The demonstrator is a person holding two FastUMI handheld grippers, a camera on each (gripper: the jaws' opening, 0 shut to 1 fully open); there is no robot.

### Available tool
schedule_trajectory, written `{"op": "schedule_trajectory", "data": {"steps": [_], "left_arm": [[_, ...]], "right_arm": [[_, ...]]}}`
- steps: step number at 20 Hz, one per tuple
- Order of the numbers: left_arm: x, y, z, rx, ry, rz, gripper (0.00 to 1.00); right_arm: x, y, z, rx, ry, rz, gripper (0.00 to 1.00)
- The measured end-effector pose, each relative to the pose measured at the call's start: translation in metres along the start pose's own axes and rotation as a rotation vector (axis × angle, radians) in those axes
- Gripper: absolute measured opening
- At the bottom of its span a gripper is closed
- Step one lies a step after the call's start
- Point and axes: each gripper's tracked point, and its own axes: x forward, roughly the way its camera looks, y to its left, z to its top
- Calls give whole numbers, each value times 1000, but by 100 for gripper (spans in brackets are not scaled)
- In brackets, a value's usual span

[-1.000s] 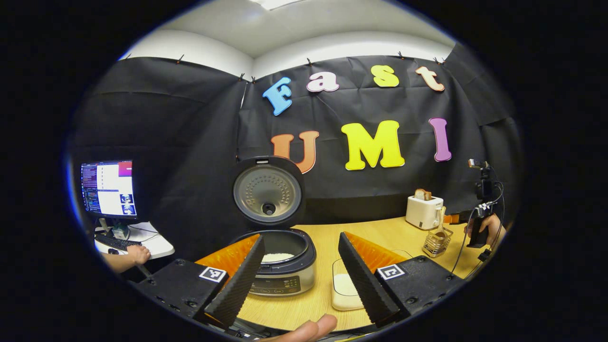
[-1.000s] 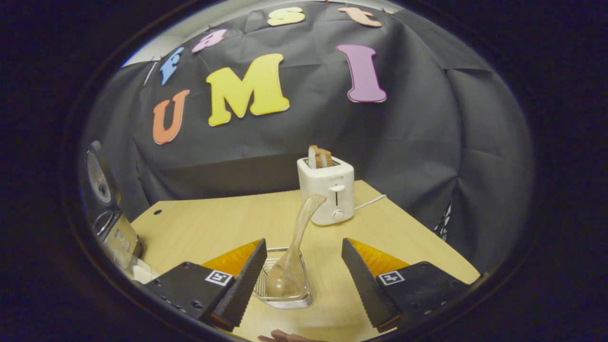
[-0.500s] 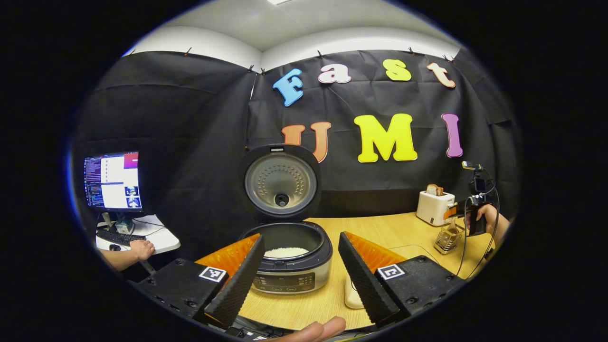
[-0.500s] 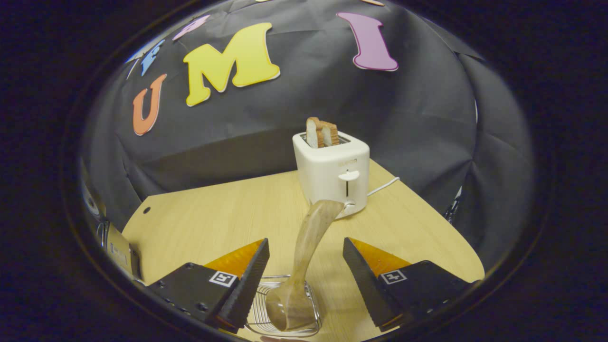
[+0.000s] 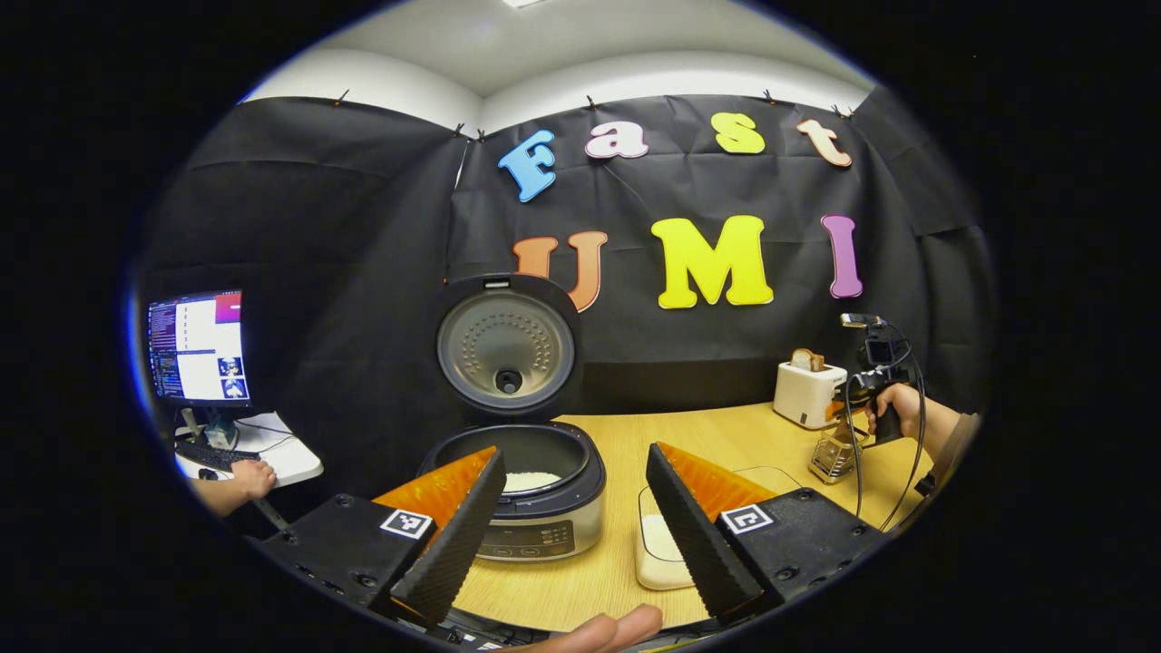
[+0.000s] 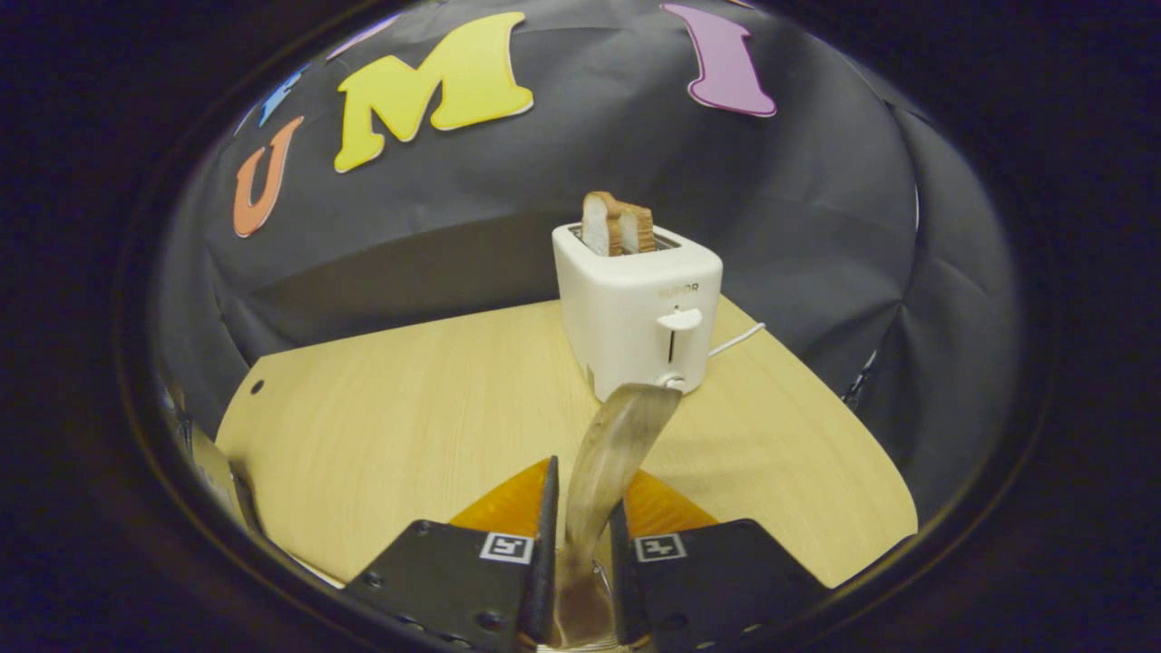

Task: Close the left gripper, press the button to open the rice cooker; take a wooden spoon from the chopstick holder with the right hand, scoop a spoonful of rice and pour it into the rice cooker, then put the wooden spoon back into the chopstick holder.

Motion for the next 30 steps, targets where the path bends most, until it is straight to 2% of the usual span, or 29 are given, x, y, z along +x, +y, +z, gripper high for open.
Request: {"op": "schedule_trajectory", "data": {"steps": [1, 2, 5, 6, 8, 10, 11, 17, 18, 19, 23, 26, 30], "left_arm": [[1, -1, -1, -4, 2, -3, 99], [2, -2, -2, -8, 7, -5, 99], [4, -1, -5, -3, 21, 1, 99], [4, -3, -5, -2, 21, -3, 96], [3, -9, -3, -4, 15, -20, 99], [1, -12, 0, -4, 4, -35, 96], [0, -13, 2, -4, -1, -41, 99], [-2, -16, 4, -11, -13, -63, 99], [-3, -15, 5, -11, -15, -65, 96], [-4, -15, 5, -12, -17, -66, 99], [-3, -14, 6, -16, -22, -73, 99], [-6, -12, 7, -19, -27, -80, 99], [-5, -5, 6, -17, -29, -69, 99]], "right_arm": [[-7, 5, 3, -8, -9, 18, 19], [-11, 11, 4, -42, -29, 40, 19], [-42, 24, 4, -145, -91, 39, 19], [-45, 19, 4, -153, -104, 23, 11], [-59, 29, 4, -169, -123, 26, 10], [-74, 32, 9, -187, -155, 21, 10], [-83, 36, 14, -191, -175, 24, 10], [-137, 54, 39, -198, -260, 24, 10], [-149, 61, 39, -205, -268, 31, 4], [-156, 68, 43, -220, -287, 37, 4], [-200, 105, 42, -208, -333, 107, 4], [-234, 142, 35, -200, -354, 188, 3], [-260, 196, 18, -268, -377, 265, 4]]}}
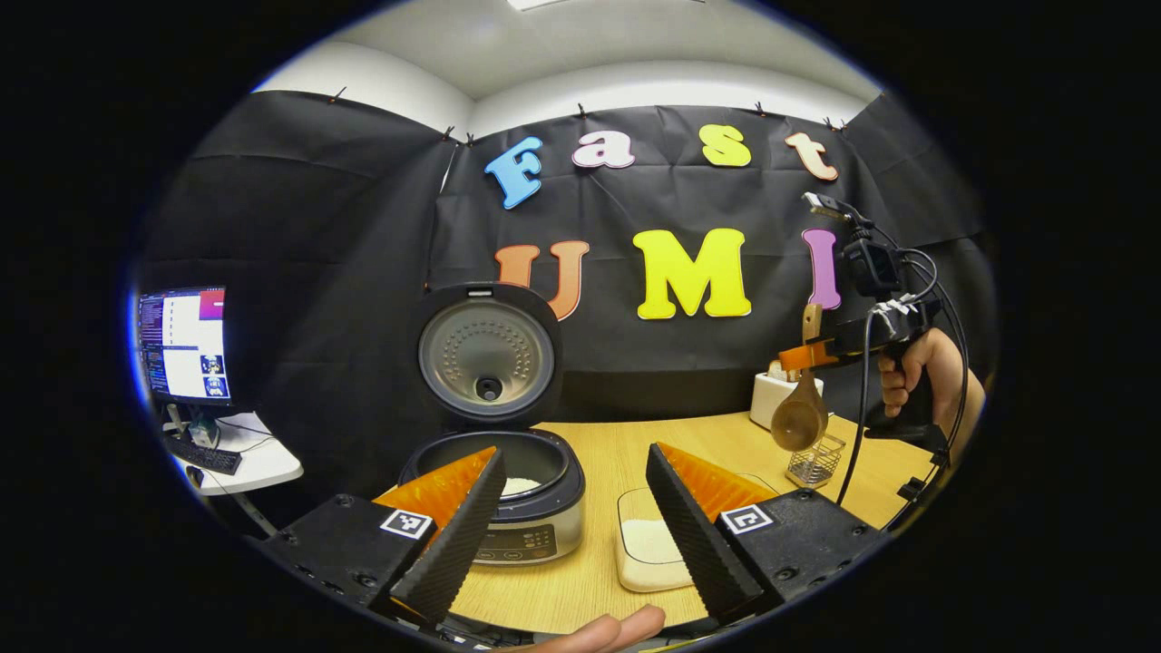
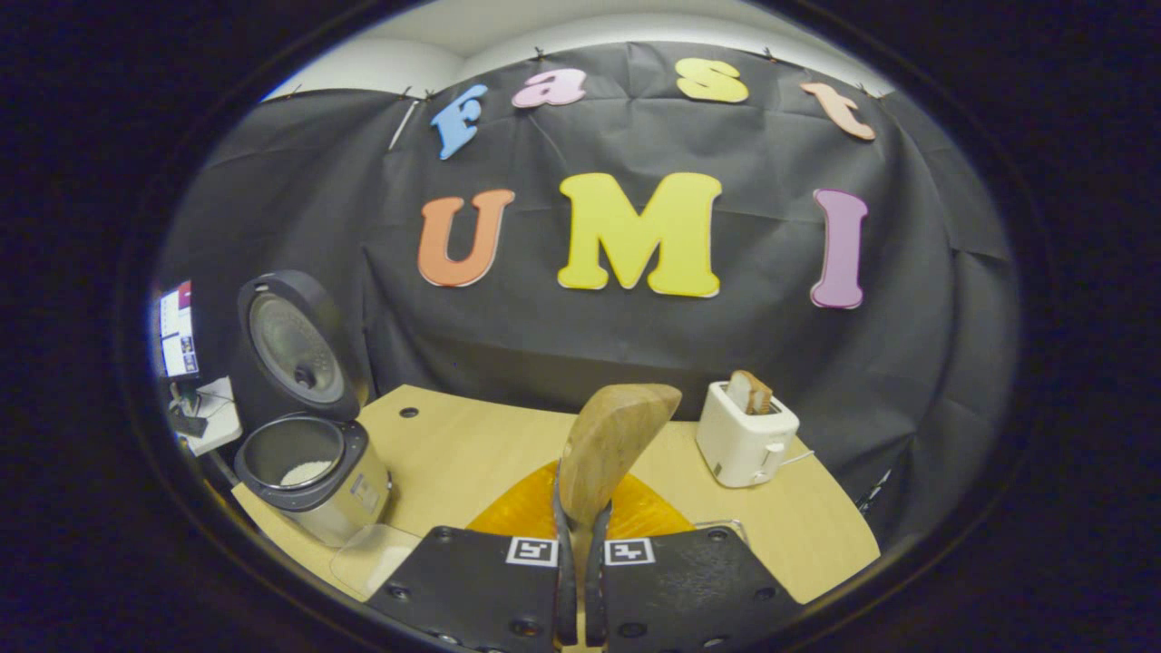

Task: Close the left gripper, press the button to open the rice cooker; take a wooden spoon from the chopstick holder with the right hand, scoop a spoonful of rice and pour it into the rice cooker, then put the wooden spoon back into the chopstick holder.

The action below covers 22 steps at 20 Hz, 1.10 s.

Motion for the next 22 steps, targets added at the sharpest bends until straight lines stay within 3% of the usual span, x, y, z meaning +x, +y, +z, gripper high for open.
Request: {"op": "schedule_trajectory", "data": {"steps": [6, 10, 16, 17, 18, 22], "left_arm": [[0, 11, -2, -2, 5, 25, 99], [-3, 10, 2, -4, -13, 12, 99], [-2, 9, 0, 7, -11, 4, 99], [-2, 10, 0, 8, -8, 6, 95], [-1, 10, -1, 8, -5, 7, 99], [-1, 11, -1, 9, -4, 10, 99]], "right_arm": [[7, 62, -33, -43, 34, 64, 4], [14, 86, -75, -104, 50, 53, 4], [22, 86, -119, -207, 45, -39, 4], [24, 85, -125, -210, 52, -43, 4], [23, 85, -131, -209, 62, -45, 4], [17, 86, -150, -188, 91, -38, 4]]}}
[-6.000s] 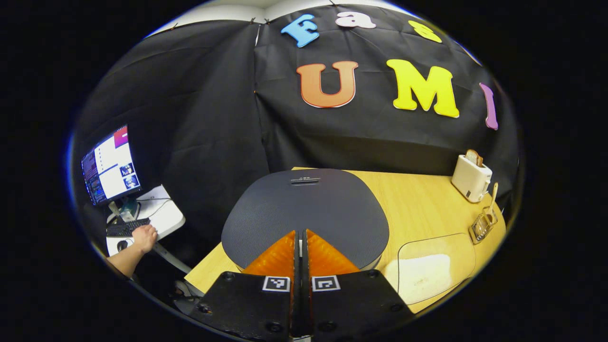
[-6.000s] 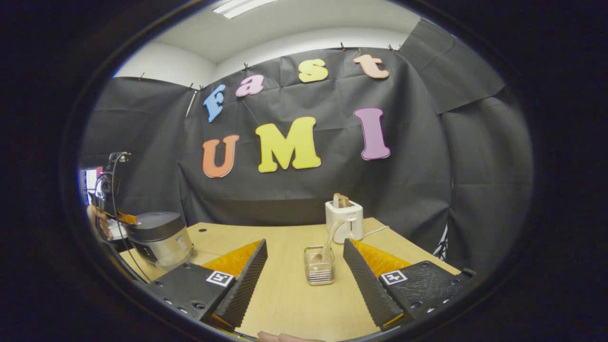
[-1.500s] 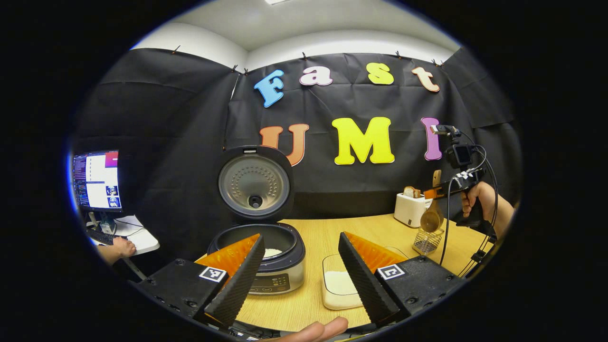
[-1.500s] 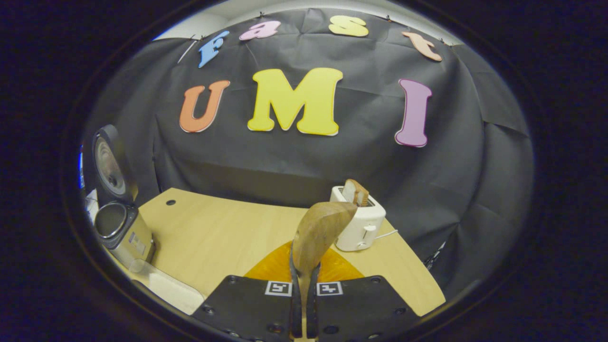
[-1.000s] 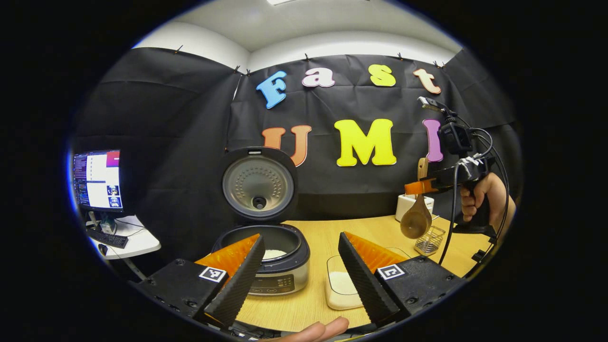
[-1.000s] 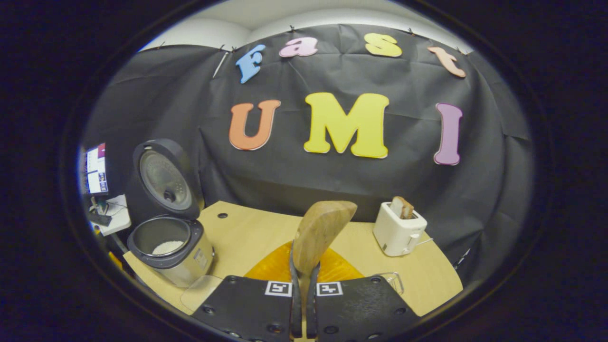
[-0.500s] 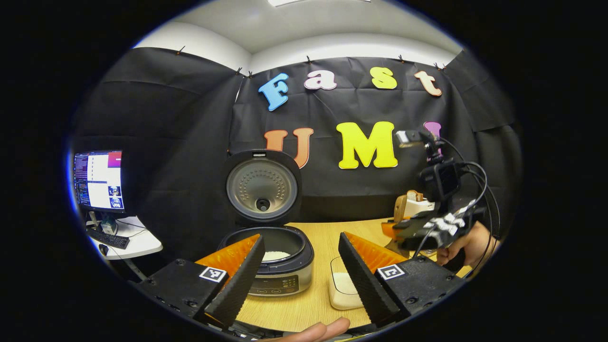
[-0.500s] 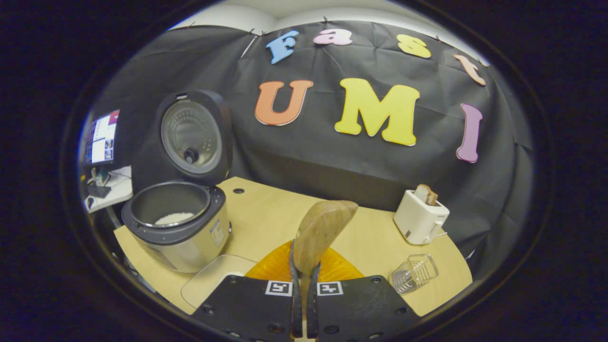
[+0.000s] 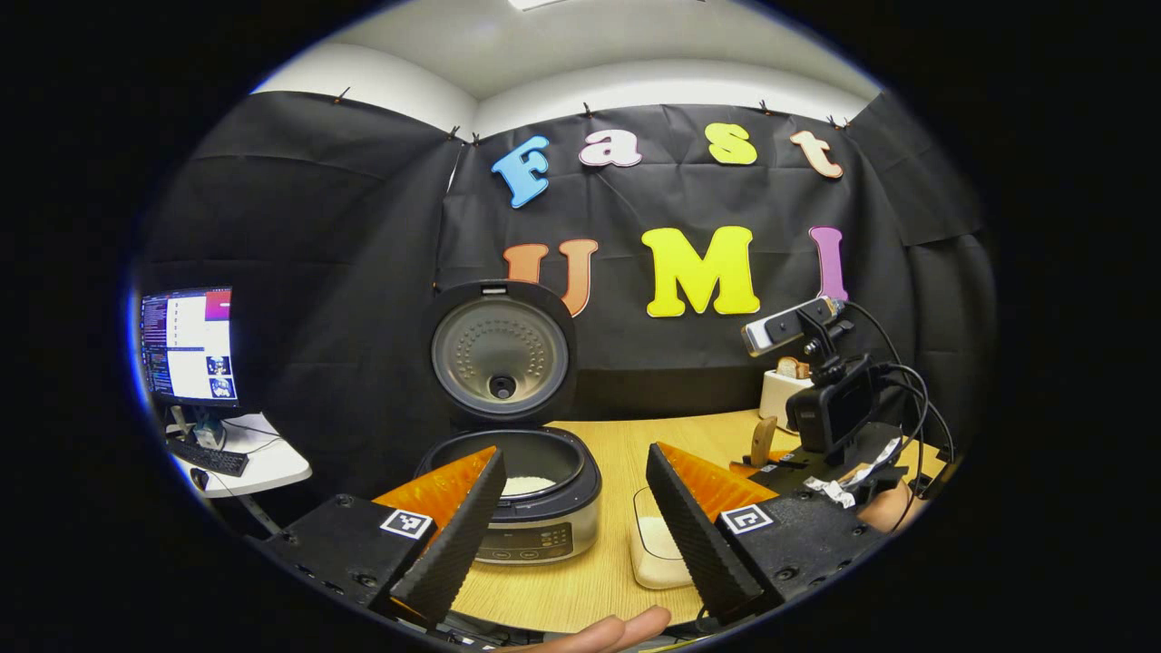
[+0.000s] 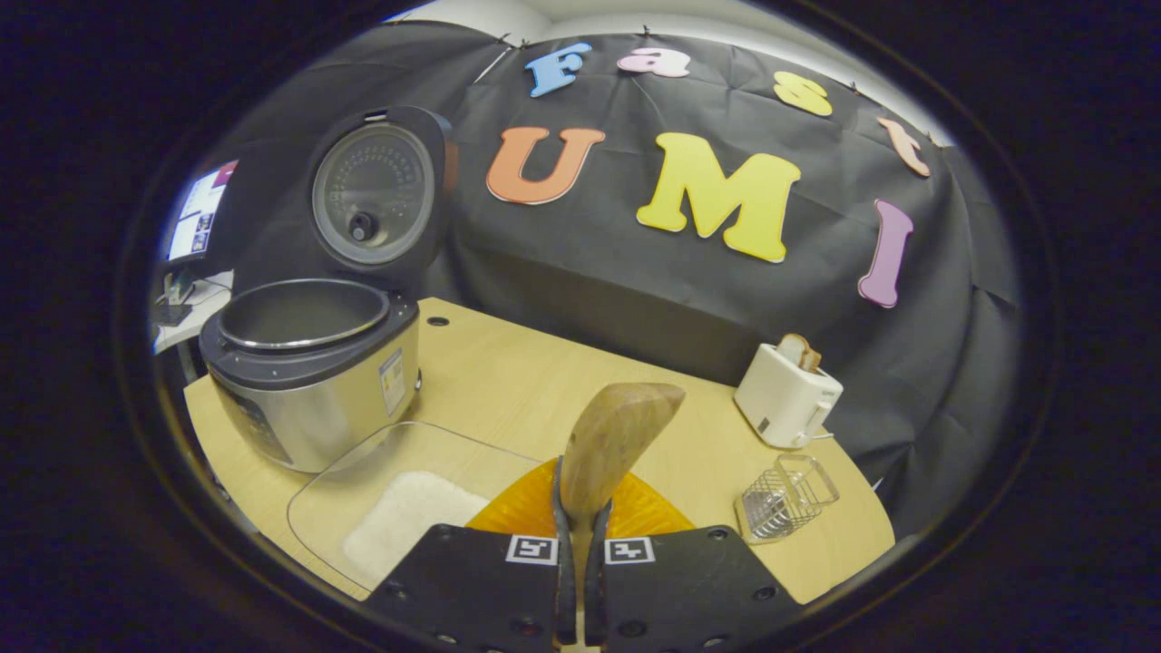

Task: Close the left gripper, press the button to open the rice cooker; take a wooden spoon from the chopstick holder with the right hand, scoop a spoonful of rice and pour it into the rice cooker, then put the wooden spoon back into the chopstick holder.

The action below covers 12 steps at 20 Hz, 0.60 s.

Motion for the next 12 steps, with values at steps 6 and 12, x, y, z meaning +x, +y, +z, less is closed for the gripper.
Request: {"op": "schedule_trajectory", "data": {"steps": [6, 12], "left_arm": [[-2, -7, 4, -4, -23, -37, 99], [-1, -4, 2, -9, -14, -30, 99]], "right_arm": [[-20, 5, -18, 88, 68, 53, 4], [-44, 37, -31, 285, 166, 184, 4]]}}
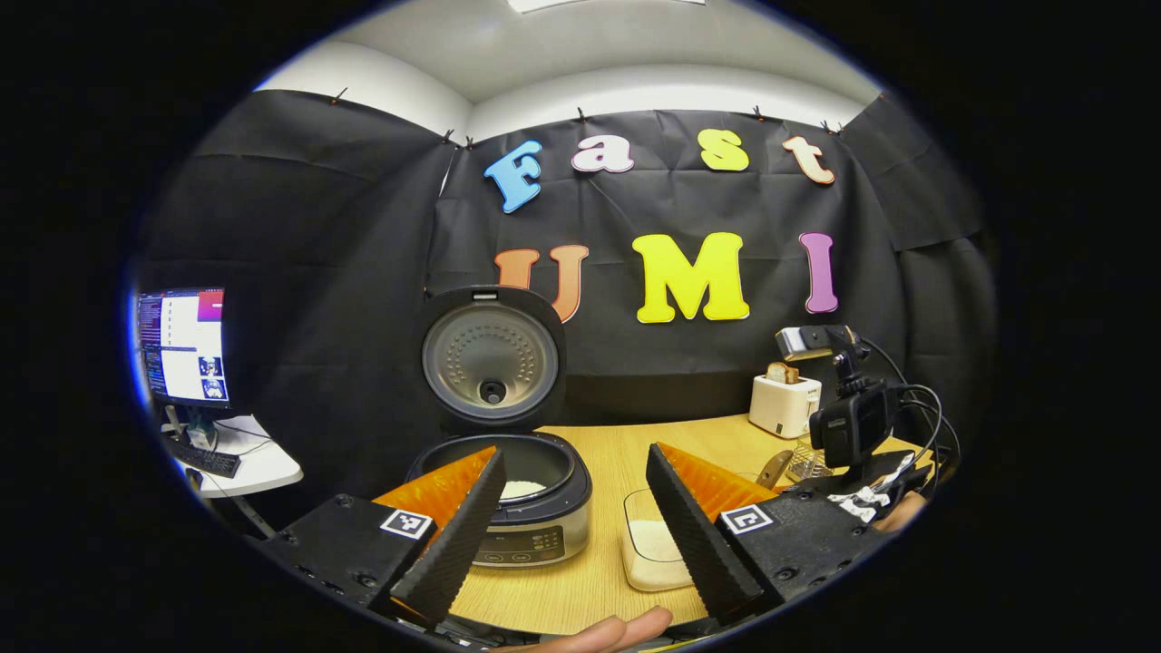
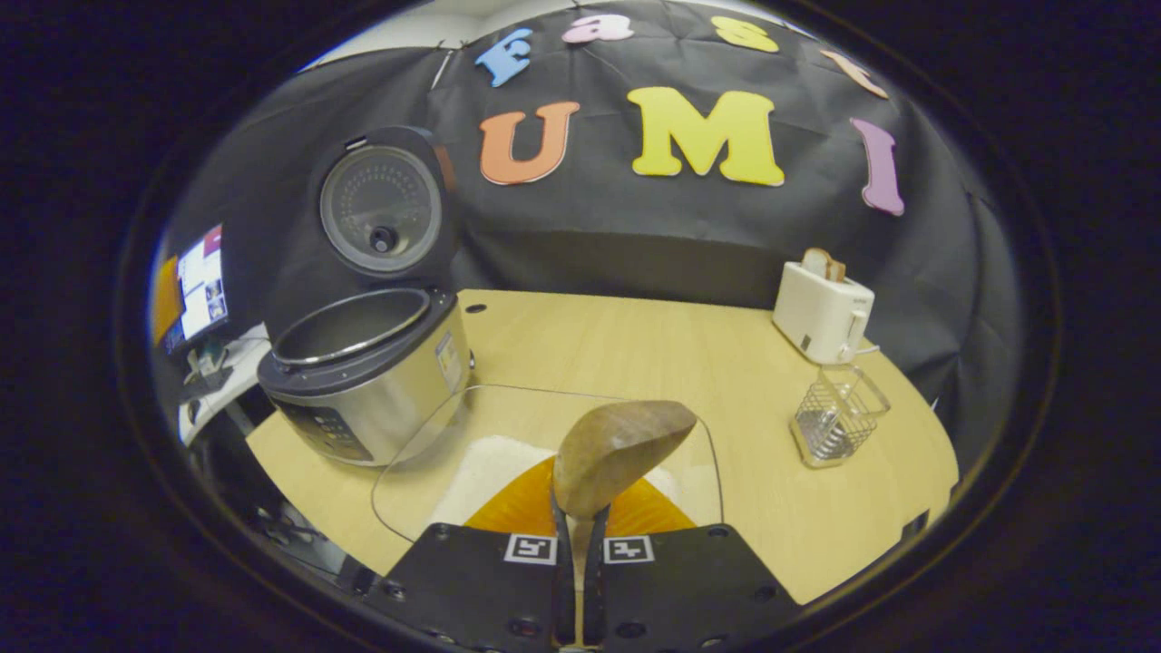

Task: Close the left gripper, press the button to open the rice cooker; take a wooden spoon from the chopstick holder with the right hand, scoop a spoonful of rice and pour it into the rice cooker, then put the wooden spoon back into the chopstick holder.

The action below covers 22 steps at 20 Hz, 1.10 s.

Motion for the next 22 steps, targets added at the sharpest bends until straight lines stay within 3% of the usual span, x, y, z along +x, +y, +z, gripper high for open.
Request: {"op": "schedule_trajectory", "data": {"steps": [2, 13, 22], "left_arm": [[1, 2, -1, -3, 4, 3, 99], [10, 2, -12, -10, 37, 3, 99], [12, -1, -14, -7, 42, -7, 99]], "right_arm": [[-3, 6, -3, 86, 33, 31, 4], [-1, -4, -9, 427, 73, 38, 5], [17, 16, 1, 553, 123, 52, 5]]}}
